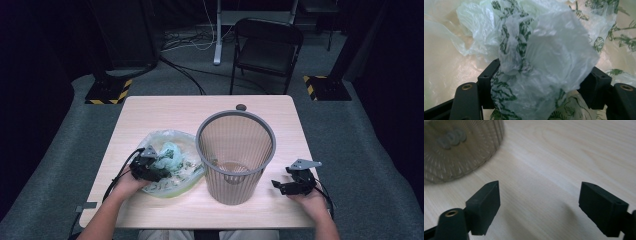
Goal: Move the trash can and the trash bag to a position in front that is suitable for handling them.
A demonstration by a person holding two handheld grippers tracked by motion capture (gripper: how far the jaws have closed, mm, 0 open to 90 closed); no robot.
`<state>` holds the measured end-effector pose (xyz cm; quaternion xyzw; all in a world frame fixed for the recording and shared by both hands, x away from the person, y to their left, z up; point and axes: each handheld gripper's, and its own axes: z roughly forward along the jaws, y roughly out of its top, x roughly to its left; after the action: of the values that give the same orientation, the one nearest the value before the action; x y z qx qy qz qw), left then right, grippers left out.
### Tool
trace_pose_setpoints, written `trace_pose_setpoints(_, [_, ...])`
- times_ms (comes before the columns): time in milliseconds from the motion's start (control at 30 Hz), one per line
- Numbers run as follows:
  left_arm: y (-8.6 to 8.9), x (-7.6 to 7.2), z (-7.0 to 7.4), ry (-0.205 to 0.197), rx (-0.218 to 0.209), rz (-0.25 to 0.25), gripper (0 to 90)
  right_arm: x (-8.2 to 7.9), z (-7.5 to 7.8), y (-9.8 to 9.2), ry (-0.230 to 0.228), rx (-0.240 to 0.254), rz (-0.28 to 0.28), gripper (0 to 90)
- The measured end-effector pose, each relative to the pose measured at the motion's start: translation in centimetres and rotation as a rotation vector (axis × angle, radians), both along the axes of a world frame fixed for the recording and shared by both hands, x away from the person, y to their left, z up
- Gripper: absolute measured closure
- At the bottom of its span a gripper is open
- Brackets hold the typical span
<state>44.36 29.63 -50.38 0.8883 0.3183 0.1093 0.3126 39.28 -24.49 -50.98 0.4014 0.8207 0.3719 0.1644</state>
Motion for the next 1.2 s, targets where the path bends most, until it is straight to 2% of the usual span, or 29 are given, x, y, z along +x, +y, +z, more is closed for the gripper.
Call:
trace_pose_setpoints(167, [0.1, -0.1, -0.4, 0.02, 0.011, -0.016, 30.3, -0.3, 2.5, 0.3, -0.031, 0.003, 0.006, 15.2])
trace_pose_setpoints(367, [0.0, -0.2, -0.6, 0.02, 0.022, -0.019, 30.1, -0.9, 4.7, 0.3, -0.024, 0.009, 0.027, 15.2])
trace_pose_setpoints(467, [0.0, -0.2, -0.6, 0.015, 0.024, -0.018, 30.0, -1.1, 6.3, 0.1, -0.017, 0.056, 0.048, 19.2])
trace_pose_setpoints(667, [0.0, -0.1, -0.7, 0.012, 0.018, -0.013, 29.9, -1.2, 10.4, -0.4, -0.065, 0.153, 0.04, 21.2])
trace_pose_setpoints(833, [0.1, -0.1, -0.7, 0.007, 0.015, -0.012, 29.5, -1.2, 13.6, -0.1, -0.104, 0.183, 0.059, 20.4])
trace_pose_setpoints(933, [0.1, -0.2, -0.8, 0.003, 0.011, -0.013, 29.5, -1.3, 14.7, 0.1, -0.123, 0.182, 0.064, 19.7])
trace_pose_setpoints(1200, [0.1, -0.2, -0.8, -0.002, 0.007, -0.013, 29.4, -1.5, 17.4, 0.7, -0.13, 0.21, 0.088, 19.4])
